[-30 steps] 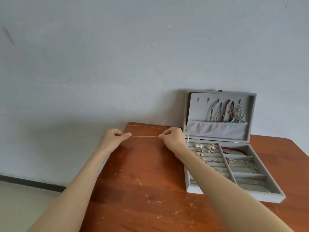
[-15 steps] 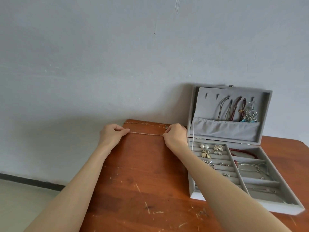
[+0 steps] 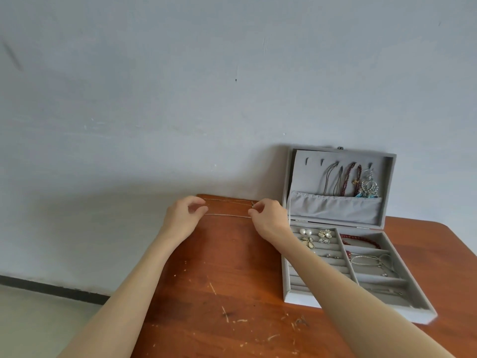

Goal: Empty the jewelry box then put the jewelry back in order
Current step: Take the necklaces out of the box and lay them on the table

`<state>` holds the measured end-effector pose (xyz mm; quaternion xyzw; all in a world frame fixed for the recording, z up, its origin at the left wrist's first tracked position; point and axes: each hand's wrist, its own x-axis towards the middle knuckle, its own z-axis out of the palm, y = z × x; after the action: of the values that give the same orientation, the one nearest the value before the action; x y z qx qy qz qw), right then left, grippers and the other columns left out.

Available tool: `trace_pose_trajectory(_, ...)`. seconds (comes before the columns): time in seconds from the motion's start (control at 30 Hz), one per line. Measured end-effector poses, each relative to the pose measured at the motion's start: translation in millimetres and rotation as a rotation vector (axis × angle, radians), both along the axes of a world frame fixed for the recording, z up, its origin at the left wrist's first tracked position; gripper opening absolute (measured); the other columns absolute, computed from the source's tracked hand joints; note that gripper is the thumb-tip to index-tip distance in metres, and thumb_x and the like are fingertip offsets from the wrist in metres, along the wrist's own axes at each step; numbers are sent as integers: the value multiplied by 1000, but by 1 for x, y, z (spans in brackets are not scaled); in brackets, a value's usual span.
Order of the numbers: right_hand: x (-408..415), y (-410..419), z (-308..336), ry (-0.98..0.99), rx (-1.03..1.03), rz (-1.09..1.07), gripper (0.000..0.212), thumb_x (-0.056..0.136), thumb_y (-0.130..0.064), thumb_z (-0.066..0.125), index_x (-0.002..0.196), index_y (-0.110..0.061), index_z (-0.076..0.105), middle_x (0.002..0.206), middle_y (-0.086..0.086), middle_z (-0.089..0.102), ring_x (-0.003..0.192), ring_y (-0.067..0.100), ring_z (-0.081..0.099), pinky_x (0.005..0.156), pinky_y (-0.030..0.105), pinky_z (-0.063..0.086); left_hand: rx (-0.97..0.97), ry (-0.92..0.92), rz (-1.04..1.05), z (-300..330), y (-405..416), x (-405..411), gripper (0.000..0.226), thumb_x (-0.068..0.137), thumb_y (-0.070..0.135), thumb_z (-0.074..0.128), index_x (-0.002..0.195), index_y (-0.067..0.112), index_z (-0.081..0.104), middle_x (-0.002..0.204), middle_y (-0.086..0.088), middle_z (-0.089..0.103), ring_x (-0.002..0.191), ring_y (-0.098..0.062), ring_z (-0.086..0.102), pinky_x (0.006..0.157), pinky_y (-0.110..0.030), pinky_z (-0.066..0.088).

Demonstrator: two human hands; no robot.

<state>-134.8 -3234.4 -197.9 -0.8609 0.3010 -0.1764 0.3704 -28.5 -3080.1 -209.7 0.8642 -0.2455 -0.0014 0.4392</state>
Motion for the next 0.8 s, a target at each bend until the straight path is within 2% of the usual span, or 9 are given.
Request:
trace_pose_trajectory(0.13,-35,-2,18,-112,75,33,19,91,-21,52,100,-10,65,94,7,68,87,18,59,73,26,44,-55,0,-120,17,-9,-30,13,88,24,59,99,23,66,100,14,60,95,-2,50,85,-18,33)
trace_pose_trajectory(0.23,-63,-15,30,-166,127,6,19,91,-22,52,98,-10,65,90,5,67,87,21,64,75,31,51,-69,-24,-201,27,-25,-53,13,89,24,58,99,22,67,101,13,62,97,-3,53,84,-14,36)
trace_pose_trajectory(0.3,-77,-30,38,-184,124,-24,19,91,-22,51,97,-10,64,87,3,66,86,21,65,74,31,51,-53,-61,-256,34,-40,-68,15,89,25,57,101,23,66,98,15,61,91,3,53,75,-4,36)
trace_pose_trajectory(0.4,-92,-57,48,-201,102,-85,20,92,-22,50,99,-8,63,86,2,65,83,20,64,69,30,50,-48,-80,-315,43,-67,-86,14,90,24,56,101,23,66,92,16,60,78,10,53,64,0,38)
trace_pose_trajectory(0.53,-97,-92,55,-221,47,-155,20,92,-17,48,99,-8,64,84,2,64,81,20,62,72,31,49,-92,-108,-303,53,-112,-99,15,90,19,57,100,19,67,89,12,62,80,1,54,66,-8,42)
trace_pose_trajectory(0.63,-94,-114,56,-246,-5,-226,20,91,-17,49,101,-10,64,82,0,61,79,20,58,72,33,49,-96,-189,-274,54,-147,-106,17,89,15,58,103,14,67,99,3,65,85,-4,54,70,-1,37)
trace_pose_trajectory(0.7,-91,-125,55,-246,-56,-255,20,91,-18,49,102,-13,64,89,3,64,86,23,59,74,34,48,-86,-234,-237,54,-168,-110,18,87,15,60,104,13,67,102,0,67,90,-9,55,77,-9,38)
trace_pose_trajectory(0.77,-86,-133,53,-243,-101,-263,20,92,-20,49,104,-15,63,97,5,67,92,25,59,76,35,48,-45,-319,-159,52,-185,-112,19,87,20,61,105,16,66,102,-1,67,98,-17,53,86,-27,41)
trace_pose_trajectory(0.8,-83,-135,51,-238,-121,-263,19,92,-21,49,105,-16,63,98,6,67,94,26,59,77,36,48,-12,-374,-103,50,-191,-112,20,87,24,61,105,18,65,102,0,67,100,-20,51,86,-32,39)
